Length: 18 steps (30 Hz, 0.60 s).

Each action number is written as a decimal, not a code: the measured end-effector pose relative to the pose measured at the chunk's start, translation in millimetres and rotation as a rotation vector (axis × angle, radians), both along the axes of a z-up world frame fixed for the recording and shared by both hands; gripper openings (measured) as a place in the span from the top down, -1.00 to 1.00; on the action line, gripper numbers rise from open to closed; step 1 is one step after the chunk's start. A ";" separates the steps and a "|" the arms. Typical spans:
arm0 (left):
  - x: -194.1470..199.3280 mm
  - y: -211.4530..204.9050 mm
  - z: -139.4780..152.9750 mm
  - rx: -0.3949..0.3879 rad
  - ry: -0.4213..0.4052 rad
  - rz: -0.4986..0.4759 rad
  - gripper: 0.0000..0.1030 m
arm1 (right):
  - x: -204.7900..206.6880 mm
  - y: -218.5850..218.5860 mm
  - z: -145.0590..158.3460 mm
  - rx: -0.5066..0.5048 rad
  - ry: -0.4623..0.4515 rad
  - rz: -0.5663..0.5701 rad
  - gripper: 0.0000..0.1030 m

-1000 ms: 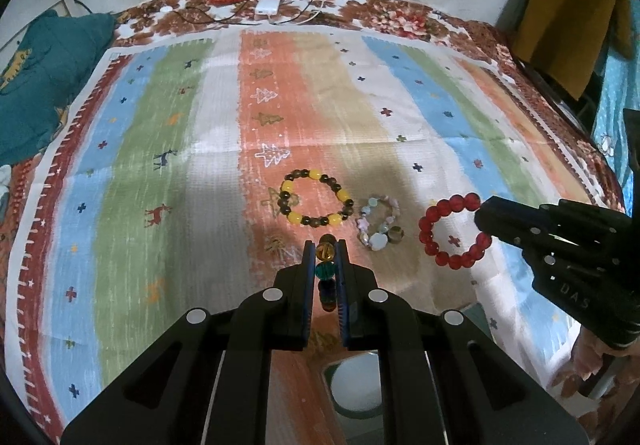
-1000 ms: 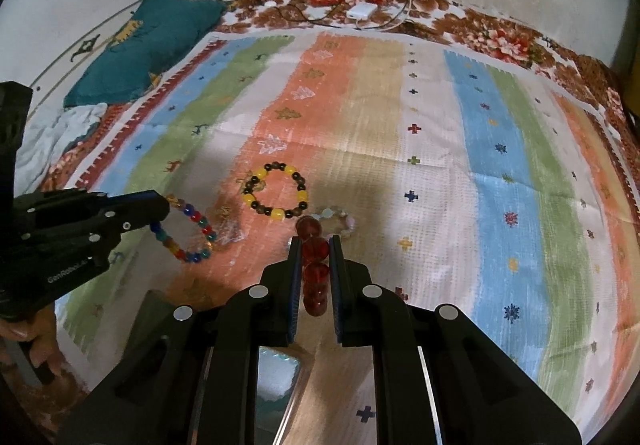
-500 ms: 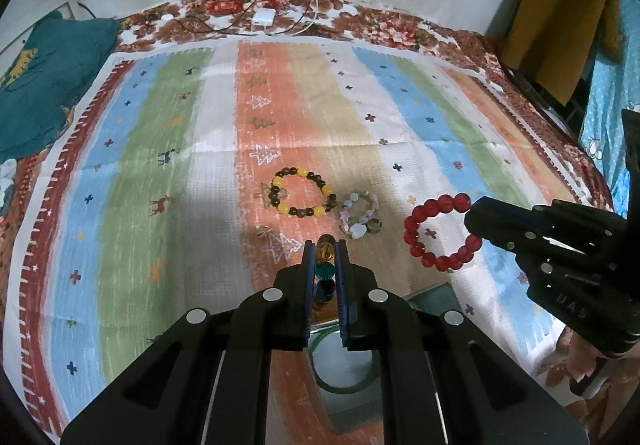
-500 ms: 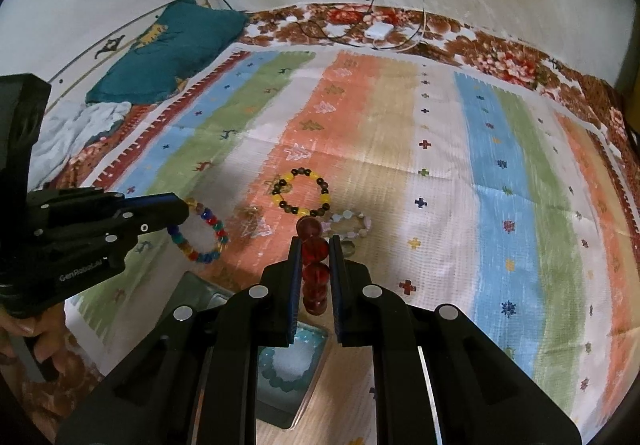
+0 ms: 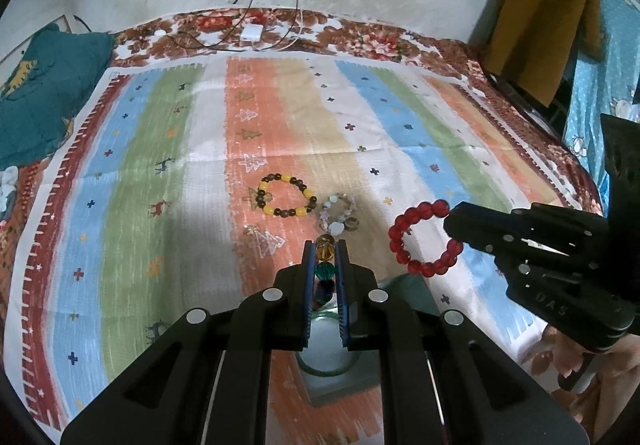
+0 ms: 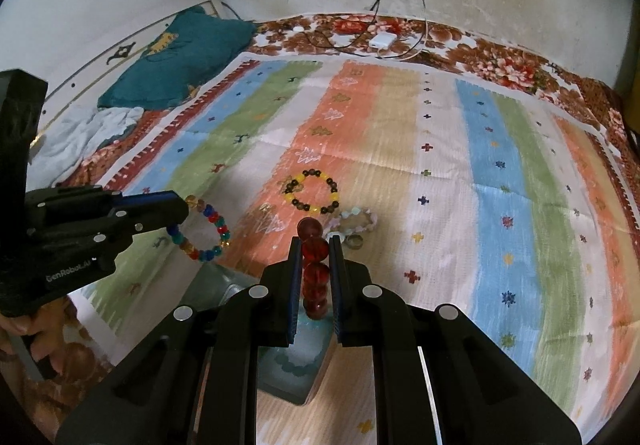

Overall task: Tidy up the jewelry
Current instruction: 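Carry the multicolour and dark red bracelets over the silver tin with both tools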

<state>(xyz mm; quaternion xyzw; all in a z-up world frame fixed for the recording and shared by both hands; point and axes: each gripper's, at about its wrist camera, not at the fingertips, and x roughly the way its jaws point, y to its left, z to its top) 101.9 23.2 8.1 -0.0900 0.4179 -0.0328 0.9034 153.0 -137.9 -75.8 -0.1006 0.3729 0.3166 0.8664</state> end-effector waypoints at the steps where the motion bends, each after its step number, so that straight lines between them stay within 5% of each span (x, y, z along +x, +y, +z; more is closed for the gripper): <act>1: -2.2 -1.6 0.4 0.001 -0.001 -0.002 0.82 | -3.9 0.4 -0.5 -0.004 -0.001 0.009 0.73; 18: -30.4 -24.3 -9.1 0.029 0.019 -0.036 0.82 | -37.5 -3.9 -12.8 -0.027 0.022 0.055 0.73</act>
